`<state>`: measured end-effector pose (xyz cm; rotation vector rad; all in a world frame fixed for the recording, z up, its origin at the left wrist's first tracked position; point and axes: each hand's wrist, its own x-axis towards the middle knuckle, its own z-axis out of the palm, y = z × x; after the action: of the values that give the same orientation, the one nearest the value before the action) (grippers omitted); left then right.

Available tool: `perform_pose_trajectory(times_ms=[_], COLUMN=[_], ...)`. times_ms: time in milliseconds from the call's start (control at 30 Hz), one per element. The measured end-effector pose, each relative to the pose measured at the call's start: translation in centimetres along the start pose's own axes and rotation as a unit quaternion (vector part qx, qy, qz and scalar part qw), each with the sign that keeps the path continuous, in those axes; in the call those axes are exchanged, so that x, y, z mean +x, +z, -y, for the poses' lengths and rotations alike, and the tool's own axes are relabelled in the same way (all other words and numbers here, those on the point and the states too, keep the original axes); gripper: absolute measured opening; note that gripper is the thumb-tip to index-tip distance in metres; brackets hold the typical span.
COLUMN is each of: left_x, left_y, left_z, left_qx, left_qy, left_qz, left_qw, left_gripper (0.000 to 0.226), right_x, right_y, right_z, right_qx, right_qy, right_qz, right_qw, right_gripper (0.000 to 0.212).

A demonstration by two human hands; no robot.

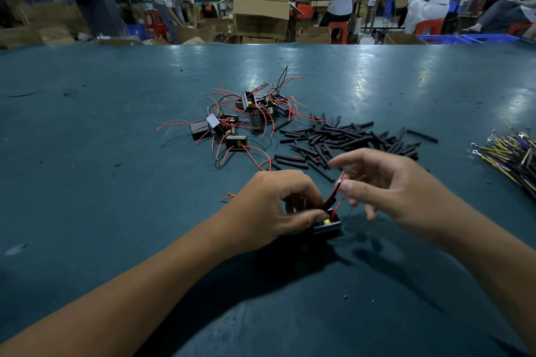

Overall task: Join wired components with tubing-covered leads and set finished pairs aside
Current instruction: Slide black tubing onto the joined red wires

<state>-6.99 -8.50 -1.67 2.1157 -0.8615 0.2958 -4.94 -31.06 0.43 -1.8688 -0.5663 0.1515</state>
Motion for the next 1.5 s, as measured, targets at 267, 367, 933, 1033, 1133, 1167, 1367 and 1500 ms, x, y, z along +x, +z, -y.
perform_pose_trajectory(times_ms=[267,367,933,1033,1133,1167,1367,1500], left_x=[0.1,0.5,0.5,0.4,0.3,0.4,0.1,0.1], left_y=[0.5,1.1,1.5,1.4,1.5,1.5,1.3,1.3], left_z=[0.6,0.8,0.2,0.3,0.3,0.3,0.0,-0.2], left_qx=[-0.067,-0.108,-0.225,-0.22,-0.215,-0.213,-0.195,-0.179], left_qy=[-0.071,-0.109,-0.111,-0.116,-0.119,-0.118,-0.1,-0.098], left_qz=[-0.066,-0.063,-0.029,-0.034,-0.036,-0.038,-0.035,-0.041], left_qw=[0.993,0.986,0.968,0.968,0.969,0.969,0.975,0.978], left_gripper=[0.017,0.013,0.008,0.008,0.008,0.008,0.006,0.003], right_x=[0.3,0.4,-0.1,0.0,0.0,0.0,0.0,0.0], right_y=[1.3,1.7,1.8,1.7,1.5,1.5,1.0,1.1], right_z=[-0.5,-0.4,0.4,0.2,0.1,0.1,0.2,0.4], right_qx=[0.067,0.077,-0.015,-0.009,-0.01,-0.008,0.065,0.062], right_qy=[-0.017,-0.039,-0.096,-0.082,-0.071,-0.068,-0.041,-0.05], right_qz=[-0.046,-0.056,-0.118,-0.138,-0.147,-0.146,-0.096,-0.071], right_qw=[0.997,0.995,0.988,0.987,0.987,0.987,0.992,0.994], right_gripper=[0.021,0.02,0.014,0.018,0.018,0.019,0.02,0.015])
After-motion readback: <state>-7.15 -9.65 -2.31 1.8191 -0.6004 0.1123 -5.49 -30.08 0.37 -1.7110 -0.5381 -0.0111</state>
